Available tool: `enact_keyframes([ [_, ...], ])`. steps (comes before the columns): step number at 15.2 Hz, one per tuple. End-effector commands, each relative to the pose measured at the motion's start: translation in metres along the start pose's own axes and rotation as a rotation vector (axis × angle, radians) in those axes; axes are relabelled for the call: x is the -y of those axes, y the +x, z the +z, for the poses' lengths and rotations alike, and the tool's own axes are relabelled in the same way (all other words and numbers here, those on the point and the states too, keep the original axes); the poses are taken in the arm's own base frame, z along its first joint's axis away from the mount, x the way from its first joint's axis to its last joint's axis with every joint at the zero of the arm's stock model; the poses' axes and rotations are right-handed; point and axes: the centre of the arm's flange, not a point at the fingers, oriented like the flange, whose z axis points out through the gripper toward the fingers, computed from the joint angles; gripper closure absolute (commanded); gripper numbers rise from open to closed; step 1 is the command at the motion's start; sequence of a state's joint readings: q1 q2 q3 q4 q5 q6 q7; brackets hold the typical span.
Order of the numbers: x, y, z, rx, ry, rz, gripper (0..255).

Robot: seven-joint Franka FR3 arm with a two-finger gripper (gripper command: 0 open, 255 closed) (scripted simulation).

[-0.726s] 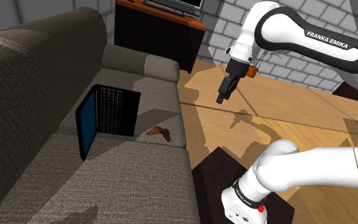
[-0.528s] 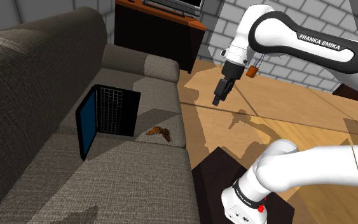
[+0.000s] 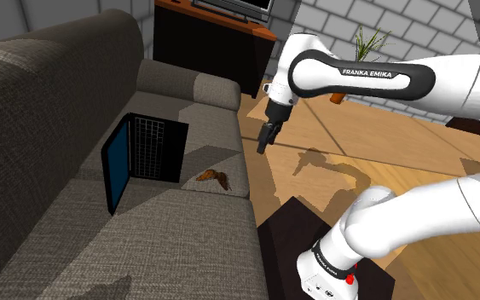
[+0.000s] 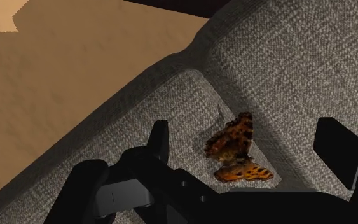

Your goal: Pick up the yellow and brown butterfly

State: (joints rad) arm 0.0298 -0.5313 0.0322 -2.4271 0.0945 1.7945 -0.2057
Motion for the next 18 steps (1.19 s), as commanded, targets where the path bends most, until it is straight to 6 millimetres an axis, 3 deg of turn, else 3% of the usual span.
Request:
enact_keyframes([
  [1, 0.008, 0.018, 0.019, 0.003, -0.013, -0.027, 0],
  [14, 0.041, 0.134, 0.148, 0.031, -0.095, -0.197, 0],
  [18, 0.039, 0.136, 0.164, 0.031, -0.095, -0.198, 0],
])
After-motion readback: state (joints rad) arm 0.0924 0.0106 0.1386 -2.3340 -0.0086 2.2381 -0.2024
